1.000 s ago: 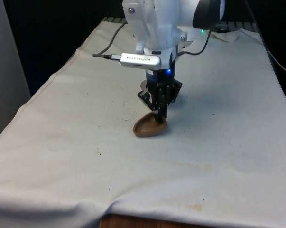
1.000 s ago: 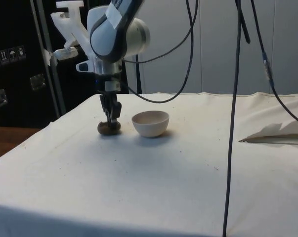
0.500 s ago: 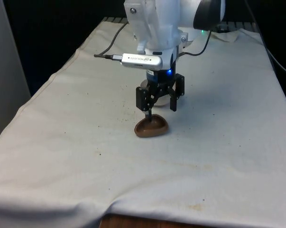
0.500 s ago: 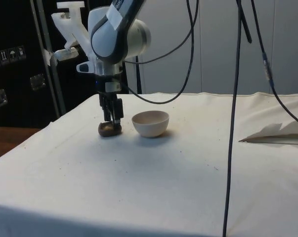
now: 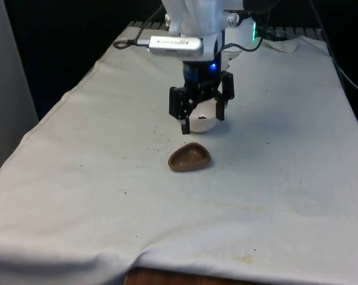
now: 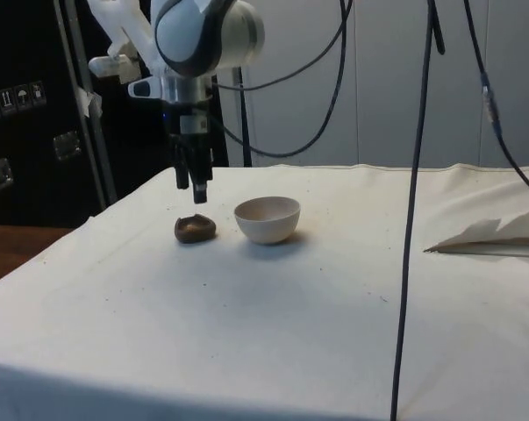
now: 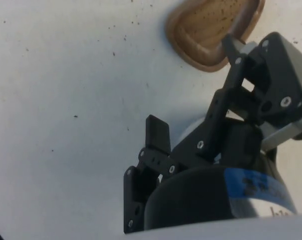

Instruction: Pour the coffee beans from the cup into the bowl.

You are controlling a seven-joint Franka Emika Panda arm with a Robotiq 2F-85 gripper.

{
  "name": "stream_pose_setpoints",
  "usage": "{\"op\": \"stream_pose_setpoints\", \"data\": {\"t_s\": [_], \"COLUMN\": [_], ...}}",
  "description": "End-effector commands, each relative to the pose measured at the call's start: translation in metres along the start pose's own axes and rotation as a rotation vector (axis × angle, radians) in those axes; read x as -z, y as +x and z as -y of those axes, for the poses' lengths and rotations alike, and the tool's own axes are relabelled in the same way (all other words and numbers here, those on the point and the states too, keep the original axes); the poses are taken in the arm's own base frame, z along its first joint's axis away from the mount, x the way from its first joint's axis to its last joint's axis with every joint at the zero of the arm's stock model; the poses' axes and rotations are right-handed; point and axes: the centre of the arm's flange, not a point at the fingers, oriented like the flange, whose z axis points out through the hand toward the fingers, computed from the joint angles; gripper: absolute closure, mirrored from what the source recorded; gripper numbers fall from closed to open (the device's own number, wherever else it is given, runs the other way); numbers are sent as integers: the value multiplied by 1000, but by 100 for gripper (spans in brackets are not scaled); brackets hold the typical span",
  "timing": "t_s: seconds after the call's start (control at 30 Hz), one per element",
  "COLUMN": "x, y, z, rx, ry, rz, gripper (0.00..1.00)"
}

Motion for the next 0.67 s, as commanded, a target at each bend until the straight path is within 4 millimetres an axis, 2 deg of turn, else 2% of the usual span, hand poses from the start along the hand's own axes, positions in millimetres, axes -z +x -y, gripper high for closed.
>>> {"op": "stream_pose_setpoints", "data": {"t_s": [0.0,0.27,0.37,0.4,0.47,0.63], "x": [7,38,40,50,57,57], "y": [-1,2,3,3,4,4], "z": [0,-1,-2,-2,-3,-1], "rx": [-1,1,1,1,2,2], "ry": [-3,3,7,3,3,14], "rz": [4,-8,-18,-14,-19,-25], "gripper": [0,0,0,0,0,0]}}
